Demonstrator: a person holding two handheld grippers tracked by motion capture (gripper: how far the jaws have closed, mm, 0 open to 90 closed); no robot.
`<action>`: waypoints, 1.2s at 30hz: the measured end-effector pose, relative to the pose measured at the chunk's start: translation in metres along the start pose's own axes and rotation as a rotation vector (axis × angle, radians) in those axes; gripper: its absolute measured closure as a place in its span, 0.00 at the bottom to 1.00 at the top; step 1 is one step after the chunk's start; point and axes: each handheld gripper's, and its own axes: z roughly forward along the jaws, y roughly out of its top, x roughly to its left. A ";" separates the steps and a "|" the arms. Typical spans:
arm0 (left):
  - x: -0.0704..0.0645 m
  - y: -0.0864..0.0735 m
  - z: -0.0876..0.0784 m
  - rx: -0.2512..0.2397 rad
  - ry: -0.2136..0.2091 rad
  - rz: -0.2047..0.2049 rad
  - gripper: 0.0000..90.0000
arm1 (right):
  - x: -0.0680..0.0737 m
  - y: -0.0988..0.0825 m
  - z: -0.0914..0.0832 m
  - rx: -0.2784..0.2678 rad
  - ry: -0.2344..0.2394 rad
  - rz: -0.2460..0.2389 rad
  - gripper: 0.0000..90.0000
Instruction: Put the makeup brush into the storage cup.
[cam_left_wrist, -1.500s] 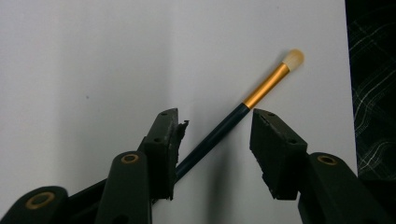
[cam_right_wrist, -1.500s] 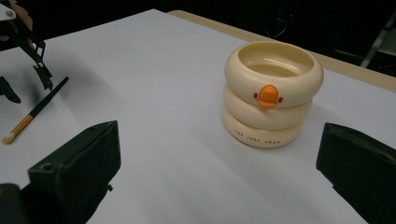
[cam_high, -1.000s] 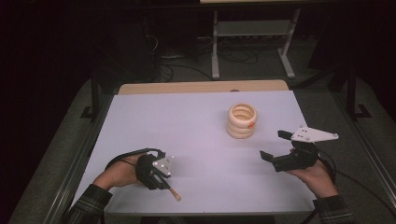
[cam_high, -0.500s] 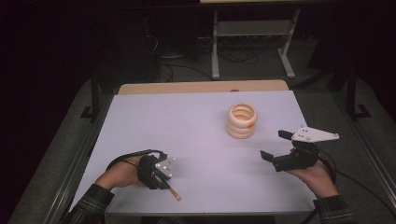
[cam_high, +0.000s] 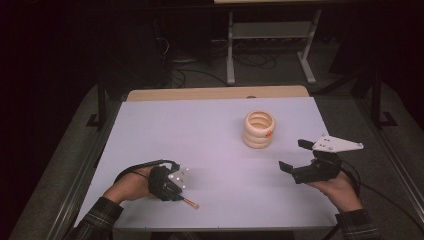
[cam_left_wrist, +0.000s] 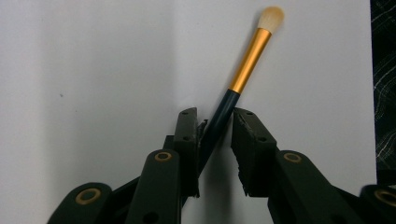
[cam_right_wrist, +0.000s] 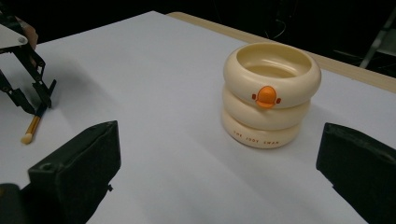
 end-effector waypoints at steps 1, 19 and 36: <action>0.000 0.000 0.000 0.000 0.000 0.000 0.81 | 0.000 0.000 0.000 0.000 0.000 0.000 0.00; 0.002 0.003 0.001 0.024 -0.004 -0.052 0.91 | 0.000 0.000 0.000 0.001 0.002 0.004 0.00; 0.000 0.015 0.002 0.109 -0.007 -0.082 0.83 | -0.001 0.000 -0.001 0.003 0.002 0.006 0.00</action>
